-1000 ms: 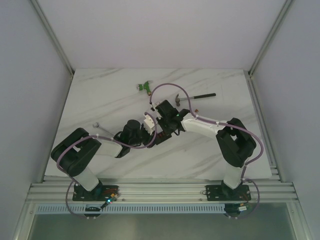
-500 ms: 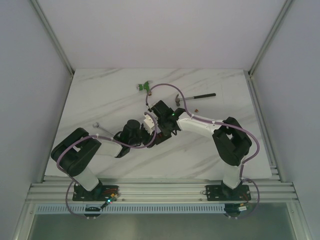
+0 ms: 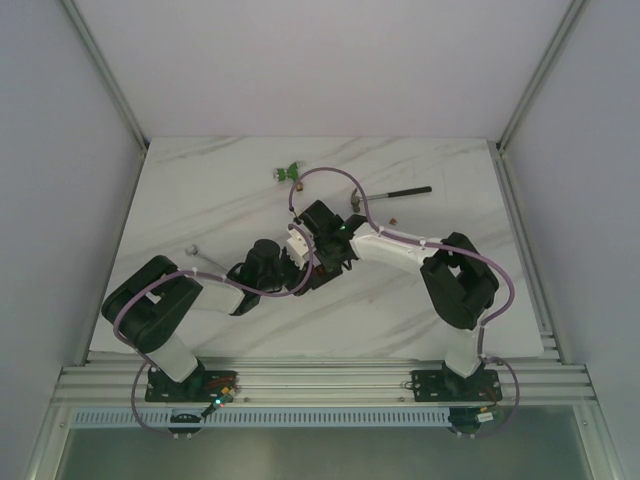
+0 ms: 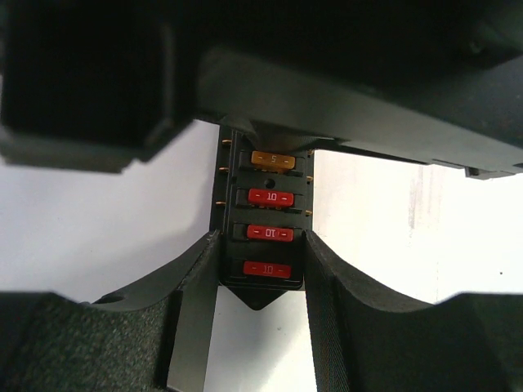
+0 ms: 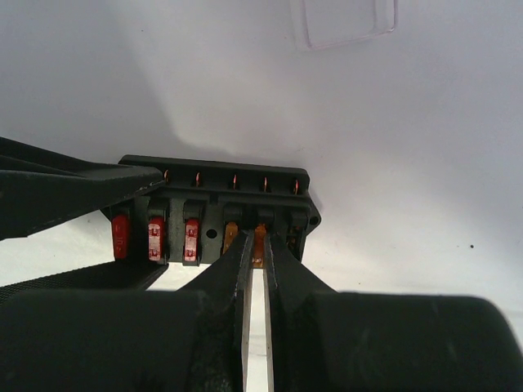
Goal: Snap on the fuse box
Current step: Install the fuse at the fuse box base, then pick up the fuse from the center of the board.
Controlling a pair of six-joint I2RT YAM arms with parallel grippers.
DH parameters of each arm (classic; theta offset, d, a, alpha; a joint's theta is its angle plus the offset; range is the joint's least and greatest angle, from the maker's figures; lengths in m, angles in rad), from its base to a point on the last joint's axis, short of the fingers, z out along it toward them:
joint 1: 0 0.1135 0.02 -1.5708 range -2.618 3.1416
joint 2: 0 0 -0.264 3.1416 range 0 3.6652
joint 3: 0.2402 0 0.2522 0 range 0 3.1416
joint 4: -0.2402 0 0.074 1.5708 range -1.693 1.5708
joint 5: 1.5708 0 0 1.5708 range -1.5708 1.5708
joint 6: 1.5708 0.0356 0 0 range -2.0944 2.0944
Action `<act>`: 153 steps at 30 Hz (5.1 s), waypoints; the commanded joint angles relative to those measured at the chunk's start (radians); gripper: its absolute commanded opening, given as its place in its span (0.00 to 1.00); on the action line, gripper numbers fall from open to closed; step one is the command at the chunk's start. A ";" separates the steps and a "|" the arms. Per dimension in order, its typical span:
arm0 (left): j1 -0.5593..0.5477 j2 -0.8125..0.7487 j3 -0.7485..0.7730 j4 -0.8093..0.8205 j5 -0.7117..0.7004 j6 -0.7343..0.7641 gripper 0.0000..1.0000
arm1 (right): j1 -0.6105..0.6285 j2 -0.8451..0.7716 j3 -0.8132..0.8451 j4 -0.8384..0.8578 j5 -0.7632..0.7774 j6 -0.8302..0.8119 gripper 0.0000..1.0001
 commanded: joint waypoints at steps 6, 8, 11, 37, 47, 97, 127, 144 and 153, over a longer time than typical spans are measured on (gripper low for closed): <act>0.005 0.005 -0.027 -0.050 0.002 0.003 0.41 | -0.089 0.240 -0.223 -0.162 -0.075 0.022 0.00; 0.006 0.009 -0.026 -0.050 0.003 0.005 0.40 | -0.099 0.243 -0.226 -0.168 -0.071 0.011 0.00; 0.006 0.010 -0.026 -0.053 0.004 0.006 0.40 | -0.099 0.272 -0.213 -0.182 -0.074 0.002 0.00; -0.017 -0.018 -0.009 -0.104 0.059 0.023 0.45 | -0.045 -0.006 0.177 -0.275 -0.177 0.089 0.35; -0.017 -0.017 -0.007 -0.102 0.064 0.021 0.45 | -0.044 0.061 0.231 -0.329 -0.105 0.126 0.31; -0.016 -0.012 -0.009 -0.098 0.037 0.018 0.43 | -0.021 0.293 0.111 -0.378 -0.107 0.086 0.00; -0.013 -0.034 -0.008 -0.127 -0.005 0.035 0.50 | -0.028 0.008 0.095 -0.313 -0.127 0.109 0.25; -0.012 -0.153 0.033 -0.184 -0.065 0.030 0.84 | -0.388 -0.187 -0.008 -0.023 -0.016 0.001 0.60; -0.005 -0.181 0.060 -0.201 -0.248 -0.140 0.90 | -0.566 -0.010 0.058 0.137 -0.159 -0.059 0.64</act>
